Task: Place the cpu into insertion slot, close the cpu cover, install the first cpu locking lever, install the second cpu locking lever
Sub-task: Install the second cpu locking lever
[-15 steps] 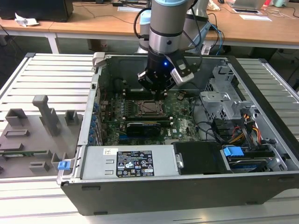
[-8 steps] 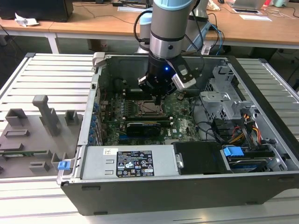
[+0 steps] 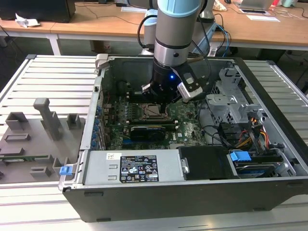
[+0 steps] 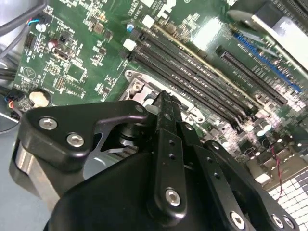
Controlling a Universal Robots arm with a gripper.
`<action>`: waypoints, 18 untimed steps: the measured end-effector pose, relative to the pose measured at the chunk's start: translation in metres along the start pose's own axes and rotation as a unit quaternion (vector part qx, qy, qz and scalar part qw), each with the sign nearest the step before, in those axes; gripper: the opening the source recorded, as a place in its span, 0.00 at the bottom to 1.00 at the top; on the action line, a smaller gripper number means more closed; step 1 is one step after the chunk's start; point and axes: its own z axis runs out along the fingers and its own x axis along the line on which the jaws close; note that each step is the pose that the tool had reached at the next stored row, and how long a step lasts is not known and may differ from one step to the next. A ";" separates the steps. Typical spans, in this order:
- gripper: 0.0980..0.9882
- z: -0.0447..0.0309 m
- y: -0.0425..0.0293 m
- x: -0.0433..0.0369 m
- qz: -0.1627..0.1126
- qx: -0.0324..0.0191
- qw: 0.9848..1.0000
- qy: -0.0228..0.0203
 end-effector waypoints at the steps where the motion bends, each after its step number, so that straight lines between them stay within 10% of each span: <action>1: 0.01 0.0006 -0.0003 0.0006 0.000 -0.001 1.000 0.000; 18: 0.01 0.0100 -0.0056 0.0374 -0.002 -0.019 1.000 -0.001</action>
